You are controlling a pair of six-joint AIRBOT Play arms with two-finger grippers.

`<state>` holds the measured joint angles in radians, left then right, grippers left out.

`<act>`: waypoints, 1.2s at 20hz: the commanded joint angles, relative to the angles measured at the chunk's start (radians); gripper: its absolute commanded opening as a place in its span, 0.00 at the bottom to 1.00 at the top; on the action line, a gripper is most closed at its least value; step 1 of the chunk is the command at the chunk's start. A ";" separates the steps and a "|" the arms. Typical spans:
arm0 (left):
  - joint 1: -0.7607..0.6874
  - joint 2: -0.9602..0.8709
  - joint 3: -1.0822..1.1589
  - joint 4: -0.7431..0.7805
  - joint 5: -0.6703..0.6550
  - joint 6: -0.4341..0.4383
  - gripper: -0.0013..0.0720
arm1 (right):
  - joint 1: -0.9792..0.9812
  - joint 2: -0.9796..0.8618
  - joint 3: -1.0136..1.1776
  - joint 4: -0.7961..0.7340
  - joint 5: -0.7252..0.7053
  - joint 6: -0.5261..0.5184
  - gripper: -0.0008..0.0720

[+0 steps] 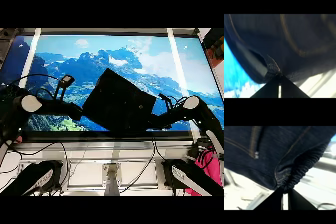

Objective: Fold the clothes and pants, and hang the long-sleeved shirts on hangers.

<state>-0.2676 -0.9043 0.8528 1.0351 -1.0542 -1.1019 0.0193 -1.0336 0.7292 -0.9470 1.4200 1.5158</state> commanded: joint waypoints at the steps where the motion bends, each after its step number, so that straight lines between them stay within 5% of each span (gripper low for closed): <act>1: -0.035 -0.005 0.053 -0.045 0.238 -0.025 0.03 | 0.000 0.021 0.059 0.086 0.002 0.058 0.04; 11: -0.108 -0.574 0.508 -0.076 0.895 -0.010 0.03 | 0.005 -0.071 0.148 -0.061 -0.725 0.459 0.04; 15: -0.196 -0.761 0.514 -0.075 1.357 -0.010 0.04 | 0.082 -0.238 0.148 -0.021 -1.317 0.562 0.04; 16: -0.209 -0.799 0.514 -0.075 1.489 -0.012 0.17 | 0.109 -0.285 0.149 0.008 -1.528 0.568 0.07; 18: -0.219 -0.849 0.514 -0.075 1.647 -0.066 0.62 | 0.143 -0.358 0.149 0.089 -1.845 0.569 0.42; 20: -0.206 -0.853 0.514 -0.075 1.634 -0.088 0.65 | 0.129 -0.394 0.154 0.100 -1.879 0.568 0.47; 24: -0.151 -0.784 0.514 -0.077 1.543 -0.089 0.65 | -0.028 -0.401 0.203 -0.010 -1.364 0.546 0.69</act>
<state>-0.4458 -1.7157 1.3643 0.9562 0.5018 -1.1774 0.0727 -1.4105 0.9028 -0.8936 -0.1627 2.0686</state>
